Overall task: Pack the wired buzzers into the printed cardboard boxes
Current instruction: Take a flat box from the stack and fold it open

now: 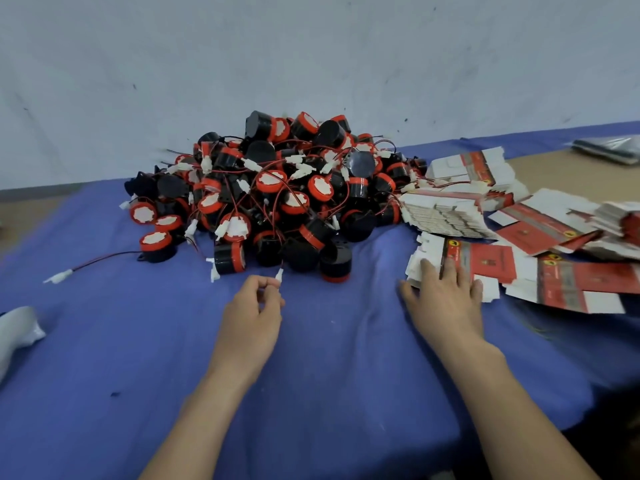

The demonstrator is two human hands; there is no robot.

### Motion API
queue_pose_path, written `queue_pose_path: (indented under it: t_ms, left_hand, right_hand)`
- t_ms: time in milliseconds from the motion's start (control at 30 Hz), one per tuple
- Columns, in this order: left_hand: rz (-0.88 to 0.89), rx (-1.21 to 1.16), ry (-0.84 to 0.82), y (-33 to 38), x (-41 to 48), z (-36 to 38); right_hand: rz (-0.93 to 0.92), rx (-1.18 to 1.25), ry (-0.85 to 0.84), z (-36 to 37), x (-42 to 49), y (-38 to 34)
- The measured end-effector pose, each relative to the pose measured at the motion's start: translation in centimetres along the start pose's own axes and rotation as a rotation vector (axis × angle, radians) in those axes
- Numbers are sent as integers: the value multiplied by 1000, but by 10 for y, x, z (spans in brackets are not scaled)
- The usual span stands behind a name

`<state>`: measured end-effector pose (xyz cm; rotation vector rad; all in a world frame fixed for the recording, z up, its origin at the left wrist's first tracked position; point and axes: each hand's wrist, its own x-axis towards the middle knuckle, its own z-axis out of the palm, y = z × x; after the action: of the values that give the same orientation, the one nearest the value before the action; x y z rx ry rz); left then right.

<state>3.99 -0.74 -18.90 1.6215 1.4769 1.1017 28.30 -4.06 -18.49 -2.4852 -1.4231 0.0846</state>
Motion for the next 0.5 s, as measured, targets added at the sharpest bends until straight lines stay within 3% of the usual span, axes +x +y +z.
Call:
queue_pose_path:
  t_ms: [267, 367, 433, 500]
  left_hand:
    - [8, -12, -16, -1, -5, 0]
    - [21, -21, -4, 1, -5, 0]
    - [60, -32, 27, 5, -6, 0]
    - [114, -58, 69, 11, -8, 0]
  right_hand:
    - [-101, -65, 69, -12, -18, 12]
    - [-144, -16, 191, -17, -18, 12]
    - [-243, 294, 344, -23, -18, 8]
    - [-306, 797, 441, -30, -21, 0]
